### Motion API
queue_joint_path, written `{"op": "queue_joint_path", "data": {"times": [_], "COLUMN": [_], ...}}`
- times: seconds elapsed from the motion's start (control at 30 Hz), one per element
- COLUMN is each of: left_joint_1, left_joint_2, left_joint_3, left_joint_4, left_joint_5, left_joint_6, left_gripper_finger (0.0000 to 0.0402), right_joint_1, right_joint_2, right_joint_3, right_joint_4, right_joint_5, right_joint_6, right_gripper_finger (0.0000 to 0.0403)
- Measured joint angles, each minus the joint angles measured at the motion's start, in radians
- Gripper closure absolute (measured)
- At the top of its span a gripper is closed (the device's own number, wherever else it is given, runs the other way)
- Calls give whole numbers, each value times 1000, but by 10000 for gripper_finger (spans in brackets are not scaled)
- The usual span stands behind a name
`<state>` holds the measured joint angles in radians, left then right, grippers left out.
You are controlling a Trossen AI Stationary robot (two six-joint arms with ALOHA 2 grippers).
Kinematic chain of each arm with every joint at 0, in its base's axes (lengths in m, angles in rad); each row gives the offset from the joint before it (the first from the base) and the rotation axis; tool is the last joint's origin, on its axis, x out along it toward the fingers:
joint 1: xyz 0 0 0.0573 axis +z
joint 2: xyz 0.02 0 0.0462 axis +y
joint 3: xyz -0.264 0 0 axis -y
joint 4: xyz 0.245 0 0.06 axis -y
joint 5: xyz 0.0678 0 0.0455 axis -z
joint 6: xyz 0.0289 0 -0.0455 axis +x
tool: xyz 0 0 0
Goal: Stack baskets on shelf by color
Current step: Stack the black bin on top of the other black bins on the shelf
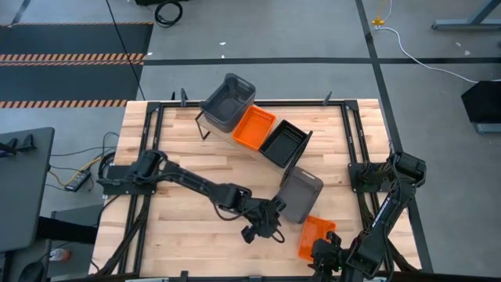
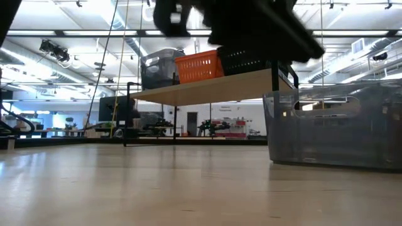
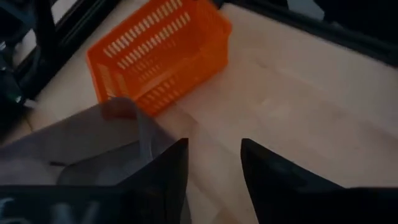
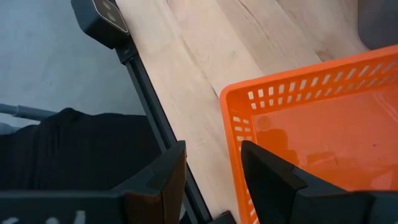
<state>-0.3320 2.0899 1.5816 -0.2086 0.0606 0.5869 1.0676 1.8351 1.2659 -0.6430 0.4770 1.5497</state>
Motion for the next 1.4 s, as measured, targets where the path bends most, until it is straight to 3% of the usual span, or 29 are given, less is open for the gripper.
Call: {"op": "queue_joint_path", "data": {"times": [0.23,0.53,0.97,1.4], "left_joint_1": [22,25,67,2], "left_joint_2": [0,1,5,6], "left_joint_3": [-56,-57,-56,-57], "left_joint_4": [67,101,-57,-169], "left_joint_5": [-18,-165,-147,-141], "left_joint_6": [-26,-33,-185,-201], "left_gripper_finger": [240,237,239,309], "right_joint_1": [0,0,0,0], "right_joint_2": [0,0,0,0], "right_joint_3": [0,0,0,0], "right_joint_4": [0,-1,0,0], "right_joint_5": [0,0,3,4], "right_joint_6": [-4,-5,-5,-7], "right_gripper_finger": [242,242,242,242]}}
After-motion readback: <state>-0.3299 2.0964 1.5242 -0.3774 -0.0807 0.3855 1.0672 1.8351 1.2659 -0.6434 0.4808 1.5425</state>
